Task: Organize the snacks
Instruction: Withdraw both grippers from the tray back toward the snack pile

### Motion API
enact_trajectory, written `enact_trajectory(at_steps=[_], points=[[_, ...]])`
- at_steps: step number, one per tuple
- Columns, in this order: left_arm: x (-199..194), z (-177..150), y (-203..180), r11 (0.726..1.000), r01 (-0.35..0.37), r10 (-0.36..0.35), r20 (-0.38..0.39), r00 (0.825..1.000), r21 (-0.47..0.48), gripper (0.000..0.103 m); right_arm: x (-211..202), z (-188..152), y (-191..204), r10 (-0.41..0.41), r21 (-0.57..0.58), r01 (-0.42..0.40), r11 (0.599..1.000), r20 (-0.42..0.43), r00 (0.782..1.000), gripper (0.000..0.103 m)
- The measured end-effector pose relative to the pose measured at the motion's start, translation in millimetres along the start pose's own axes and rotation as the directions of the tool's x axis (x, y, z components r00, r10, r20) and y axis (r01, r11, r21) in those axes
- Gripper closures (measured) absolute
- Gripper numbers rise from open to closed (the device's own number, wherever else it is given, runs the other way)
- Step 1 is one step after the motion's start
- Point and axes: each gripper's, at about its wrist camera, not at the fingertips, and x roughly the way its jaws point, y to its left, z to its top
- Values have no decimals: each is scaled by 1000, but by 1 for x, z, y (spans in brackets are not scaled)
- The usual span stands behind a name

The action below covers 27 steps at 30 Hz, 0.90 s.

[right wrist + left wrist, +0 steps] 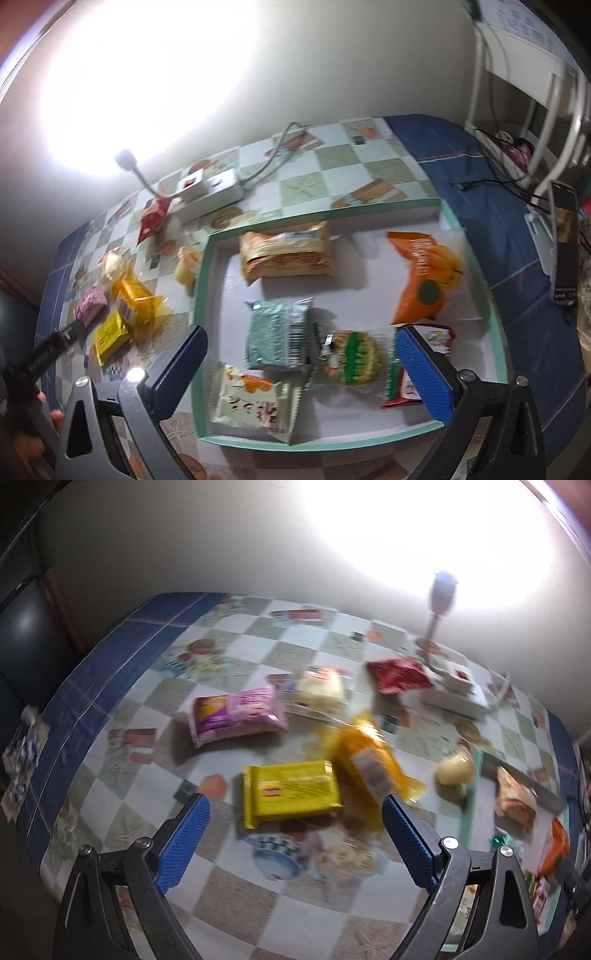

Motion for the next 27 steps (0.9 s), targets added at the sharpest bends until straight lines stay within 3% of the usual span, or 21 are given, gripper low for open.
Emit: enact_trajectory(at_steps=[8,15,27], points=[[12,11,70,981,-50,48,-16,999,-187,9,13,-8,35,21,-50,-22,998,-30,999,0],[21,15,112,957,-72,66,-33,997,-282,9,30,-15,73,67,-97,-73,993,-67,996,0],[49,17,120,951,-15,-7,-70,998,-310,9,56,-20,146,143,-231,-157,960,-74,987,0]])
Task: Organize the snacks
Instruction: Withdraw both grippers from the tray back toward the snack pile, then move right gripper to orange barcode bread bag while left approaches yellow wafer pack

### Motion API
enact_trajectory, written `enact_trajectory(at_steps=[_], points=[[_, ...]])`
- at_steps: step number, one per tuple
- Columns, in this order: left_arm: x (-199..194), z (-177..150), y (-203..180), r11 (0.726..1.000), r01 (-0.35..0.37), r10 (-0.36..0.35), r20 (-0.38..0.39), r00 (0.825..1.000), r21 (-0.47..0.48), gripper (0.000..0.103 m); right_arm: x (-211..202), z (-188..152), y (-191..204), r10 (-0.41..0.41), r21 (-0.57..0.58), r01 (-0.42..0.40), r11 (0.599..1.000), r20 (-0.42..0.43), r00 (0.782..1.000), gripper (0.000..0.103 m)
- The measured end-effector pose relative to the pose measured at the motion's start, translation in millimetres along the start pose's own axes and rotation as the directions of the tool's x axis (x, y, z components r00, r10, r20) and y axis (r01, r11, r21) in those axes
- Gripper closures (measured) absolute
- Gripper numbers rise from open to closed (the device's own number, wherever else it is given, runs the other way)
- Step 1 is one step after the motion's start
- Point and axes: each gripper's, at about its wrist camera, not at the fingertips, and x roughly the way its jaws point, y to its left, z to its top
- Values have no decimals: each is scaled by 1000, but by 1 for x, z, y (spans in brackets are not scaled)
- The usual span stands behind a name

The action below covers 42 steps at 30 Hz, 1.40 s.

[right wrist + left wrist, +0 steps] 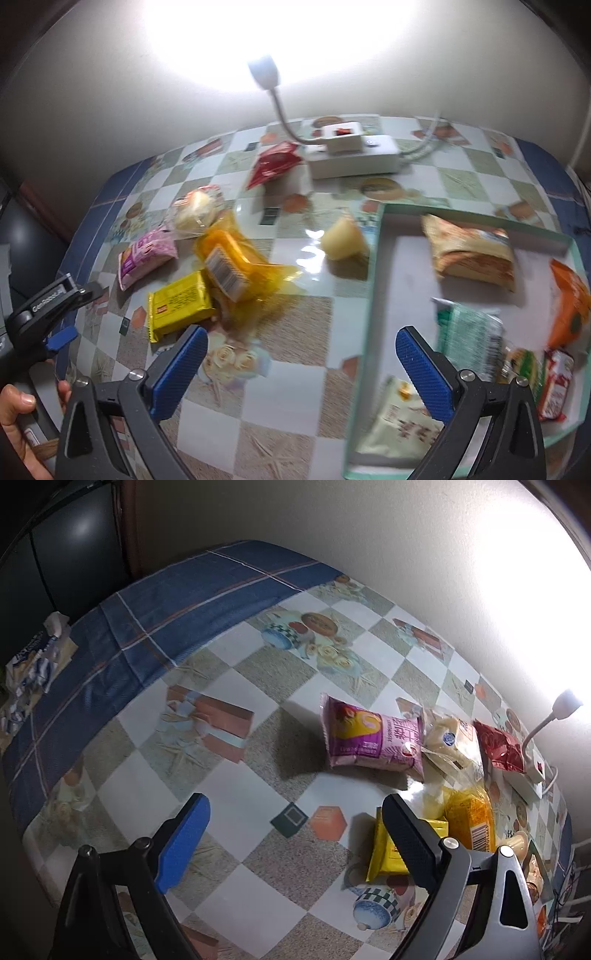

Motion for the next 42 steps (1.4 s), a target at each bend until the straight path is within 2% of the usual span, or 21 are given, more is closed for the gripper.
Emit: enact_trajectory(at_steps=[11,17,26,32,34,38,42], points=[[24,1,-30,994,50,-45,-54,998,94,9,25,17,31,-7,-99,10,995,36,999,0],[33,2,-41,987,63,-54,-69,996,145,9,43,30,47,-17,-177,21,984,22,1000,0],[43,6,-36,989,37,-29,-63,998,145,9,72,42,73,-60,-282,55,958,-6,998,0],[47,8,-29,992,46,-37,-77,996,120,9,86,47,82,-103,-322,91,942,-20,995,0],[48,9,-27,992,46,-37,-79,996,119,9,89,49,87,-108,-342,94,935,-22,994,2],[50,9,-25,993,51,-42,-88,995,107,9,95,50,95,-131,-382,115,917,-18,991,13],[51,8,-25,993,55,-46,-92,995,105,9,96,51,97,-113,-371,95,924,-29,993,19]])
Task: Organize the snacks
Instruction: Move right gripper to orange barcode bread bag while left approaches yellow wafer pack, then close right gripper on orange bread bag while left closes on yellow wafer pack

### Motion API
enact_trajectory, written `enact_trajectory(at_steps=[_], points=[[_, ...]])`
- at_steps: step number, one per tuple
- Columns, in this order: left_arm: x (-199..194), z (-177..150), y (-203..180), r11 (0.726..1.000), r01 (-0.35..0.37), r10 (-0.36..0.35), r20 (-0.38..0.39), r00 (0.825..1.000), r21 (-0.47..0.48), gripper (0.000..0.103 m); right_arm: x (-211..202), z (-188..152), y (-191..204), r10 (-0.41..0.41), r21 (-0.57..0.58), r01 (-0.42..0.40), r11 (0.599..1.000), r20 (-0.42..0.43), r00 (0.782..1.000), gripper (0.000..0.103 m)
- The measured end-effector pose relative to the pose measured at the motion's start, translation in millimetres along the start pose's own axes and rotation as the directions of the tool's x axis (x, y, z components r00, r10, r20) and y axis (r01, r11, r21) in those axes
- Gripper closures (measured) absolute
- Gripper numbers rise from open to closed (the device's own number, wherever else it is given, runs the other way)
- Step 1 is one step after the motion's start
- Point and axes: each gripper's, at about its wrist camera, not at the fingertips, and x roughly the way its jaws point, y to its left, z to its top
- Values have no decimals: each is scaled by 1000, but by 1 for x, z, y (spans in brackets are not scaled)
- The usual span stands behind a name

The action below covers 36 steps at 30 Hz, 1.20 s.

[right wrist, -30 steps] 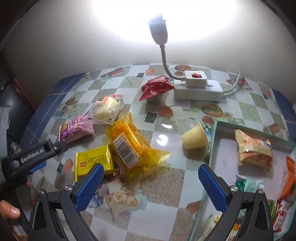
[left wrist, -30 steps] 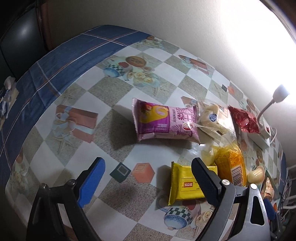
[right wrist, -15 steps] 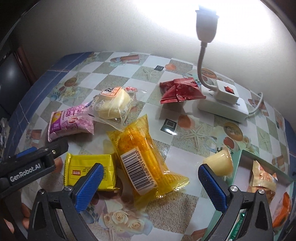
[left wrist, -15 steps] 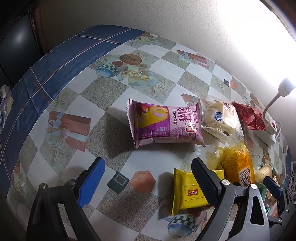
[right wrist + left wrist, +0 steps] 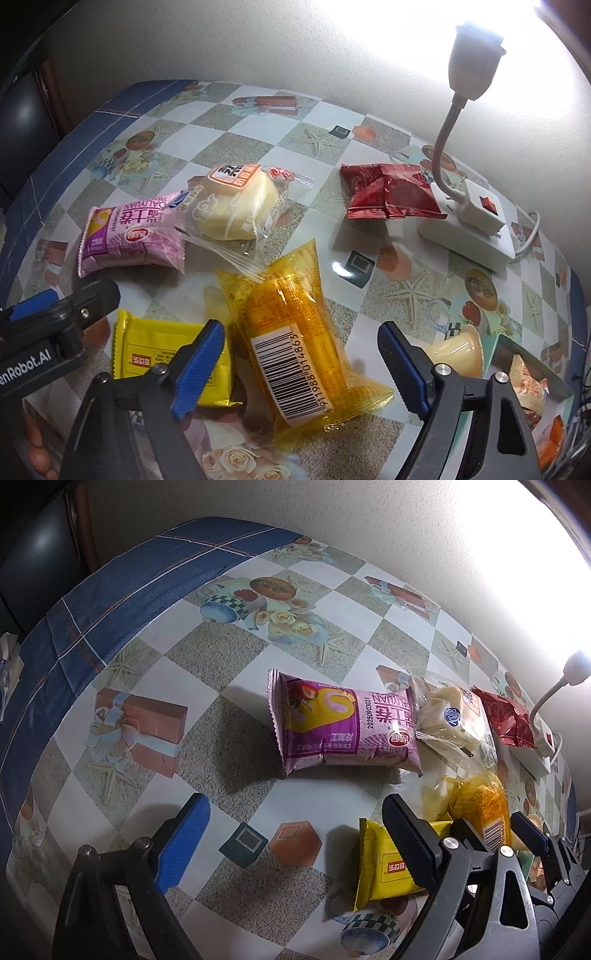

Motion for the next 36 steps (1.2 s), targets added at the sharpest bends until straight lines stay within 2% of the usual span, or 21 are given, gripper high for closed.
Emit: enact_trajectory(at_steps=[2,4,6,10,12,22,27,36], points=[[0,0,-1,1000,4,-4,-1,1000,3,9,0,0,-1,9,7,-9,1000,-2,1000,19],[-1,-1,-3,1000,12,-12,-2,1000,11,9,-1,-2,-2,27,21,-27,999,0,1000,25],[-1,-1,-5,1000,15,-15,-2,1000,22,9,-2,-3,-4,45,37,-45,998,-1,999,36],[-2,-1,-12,998,29,-29,-8,1000,55,9,-5,-6,-5,51,46,-51,998,-2,999,40],[-2,-2,-14,997,31,-30,-11,999,67,9,-6,-9,-7,50,50,-50,998,-7,999,47],[-2,-3,-26,988,43,-39,-28,999,150,9,-14,-26,-15,41,82,-40,996,-15,999,50],[-1,-6,-31,977,88,-79,-58,995,192,9,-23,-42,-20,38,132,-33,991,-31,999,51],[-2,-17,-49,928,107,-74,-104,992,356,9,-34,-66,-29,67,210,-54,976,-56,996,51]])
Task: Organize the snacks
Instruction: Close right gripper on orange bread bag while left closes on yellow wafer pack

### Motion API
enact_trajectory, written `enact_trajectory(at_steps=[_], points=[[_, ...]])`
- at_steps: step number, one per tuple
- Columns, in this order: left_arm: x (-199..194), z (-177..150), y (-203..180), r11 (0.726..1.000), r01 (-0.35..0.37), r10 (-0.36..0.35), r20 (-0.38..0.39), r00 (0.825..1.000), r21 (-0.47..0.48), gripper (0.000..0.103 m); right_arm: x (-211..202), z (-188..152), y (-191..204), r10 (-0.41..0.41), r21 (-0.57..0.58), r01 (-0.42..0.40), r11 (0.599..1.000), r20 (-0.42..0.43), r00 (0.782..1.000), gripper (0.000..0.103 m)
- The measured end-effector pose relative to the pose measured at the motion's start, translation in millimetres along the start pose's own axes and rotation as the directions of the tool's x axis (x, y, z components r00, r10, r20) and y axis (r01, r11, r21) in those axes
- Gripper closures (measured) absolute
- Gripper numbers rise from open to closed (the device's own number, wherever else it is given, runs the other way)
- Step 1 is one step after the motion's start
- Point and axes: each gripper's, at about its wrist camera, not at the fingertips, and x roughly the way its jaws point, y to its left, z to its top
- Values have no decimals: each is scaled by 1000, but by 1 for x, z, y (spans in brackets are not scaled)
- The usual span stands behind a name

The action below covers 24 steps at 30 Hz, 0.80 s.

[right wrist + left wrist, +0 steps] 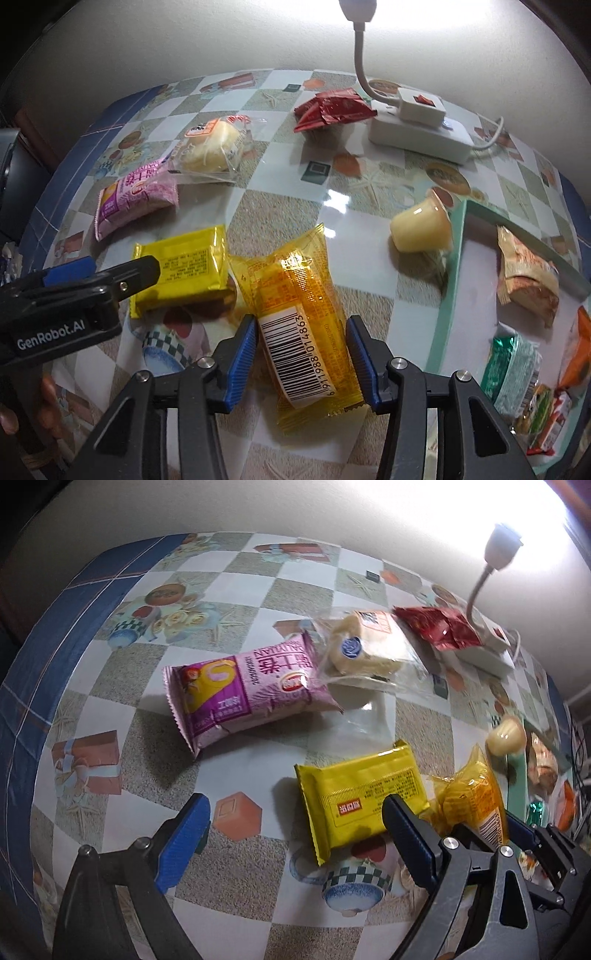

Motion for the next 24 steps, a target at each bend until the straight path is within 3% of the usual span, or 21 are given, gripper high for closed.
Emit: enact_trajectory(at_steps=[4,9,11,16,19,24], points=[[0,-2,-8,997,-35,35,-9,999,62,9,-3,-8,-8,11,37,-10,999,-10,1000,51],[1,-5,-24,990,7,-4,-18,1000,141,9,-6,-17,-18,22,75,-20,997,-17,1000,51],[4,-7,-36,978,-21,26,-20,999,207,9,-7,-20,-20,31,84,-30,996,-18,999,51],[14,-7,-57,963,-41,48,-17,999,268,9,-9,-24,-22,50,90,-48,995,-20,999,51],[19,-3,-62,960,-94,92,19,996,264,9,-9,-24,-23,52,95,-49,994,-21,998,51],[27,5,-51,975,-91,87,28,996,202,9,-9,-24,-26,62,105,-60,993,-22,998,51]])
